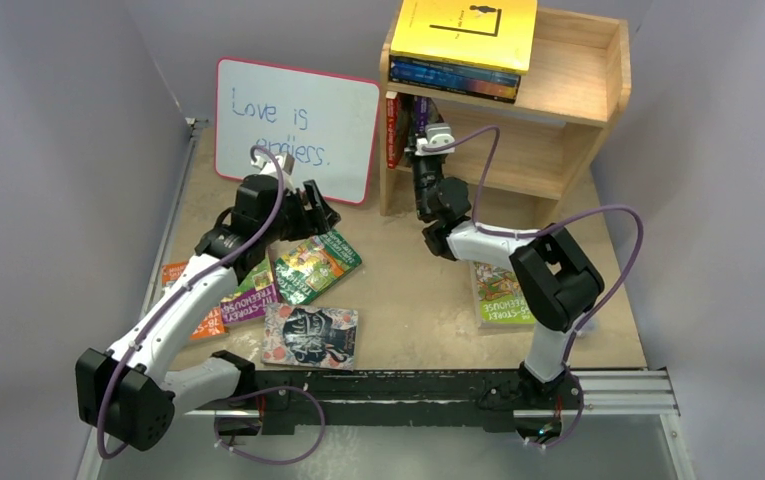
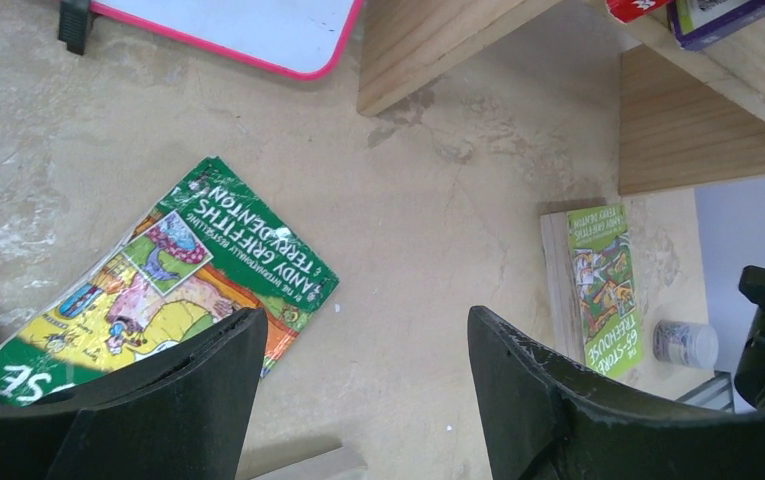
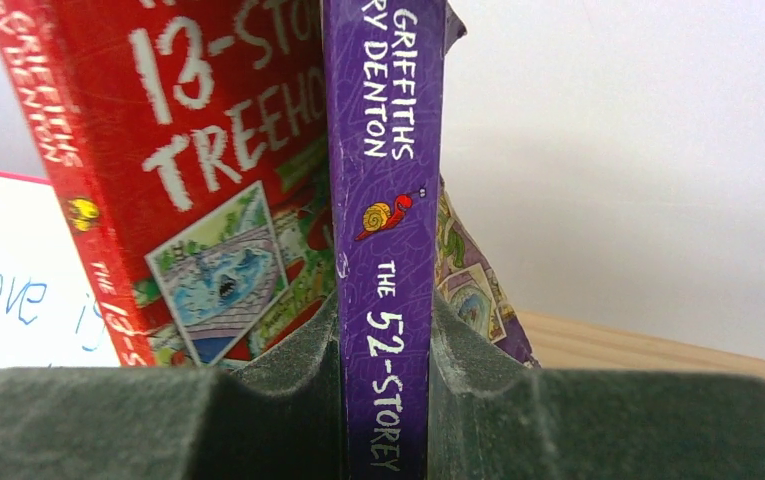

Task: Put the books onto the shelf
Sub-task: Place the book on the shelf, then adjust the book on the shelf, then pick up the book from the center of the board.

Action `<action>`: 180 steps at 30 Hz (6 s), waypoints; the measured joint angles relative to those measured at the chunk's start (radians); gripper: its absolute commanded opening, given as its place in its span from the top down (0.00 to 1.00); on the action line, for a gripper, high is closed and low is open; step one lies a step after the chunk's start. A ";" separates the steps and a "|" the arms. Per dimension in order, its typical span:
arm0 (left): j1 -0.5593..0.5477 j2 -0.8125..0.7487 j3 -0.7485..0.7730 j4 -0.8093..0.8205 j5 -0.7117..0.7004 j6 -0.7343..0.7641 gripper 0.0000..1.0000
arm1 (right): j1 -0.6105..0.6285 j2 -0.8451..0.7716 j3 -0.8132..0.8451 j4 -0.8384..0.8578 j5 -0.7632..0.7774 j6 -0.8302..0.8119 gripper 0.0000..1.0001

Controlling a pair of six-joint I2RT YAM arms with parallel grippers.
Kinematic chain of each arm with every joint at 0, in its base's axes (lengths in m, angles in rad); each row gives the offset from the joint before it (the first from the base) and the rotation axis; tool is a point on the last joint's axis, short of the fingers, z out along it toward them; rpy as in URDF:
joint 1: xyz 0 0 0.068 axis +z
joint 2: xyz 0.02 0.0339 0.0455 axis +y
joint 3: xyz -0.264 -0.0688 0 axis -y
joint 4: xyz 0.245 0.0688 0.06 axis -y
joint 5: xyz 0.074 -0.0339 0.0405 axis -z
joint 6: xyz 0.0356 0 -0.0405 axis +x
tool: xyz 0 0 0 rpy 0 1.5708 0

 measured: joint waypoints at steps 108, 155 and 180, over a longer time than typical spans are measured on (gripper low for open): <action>-0.100 -0.001 -0.102 0.174 -0.074 -0.138 0.27 | -0.103 -0.728 -0.329 -1.809 -0.089 0.939 0.25; -0.484 0.228 -0.390 0.826 -0.016 -0.406 0.22 | -0.098 -0.777 -0.303 -1.816 -0.262 1.241 1.00; -0.636 0.583 -0.196 0.964 -0.061 -0.404 0.54 | -0.098 -0.733 -0.382 -1.622 -0.294 1.371 1.00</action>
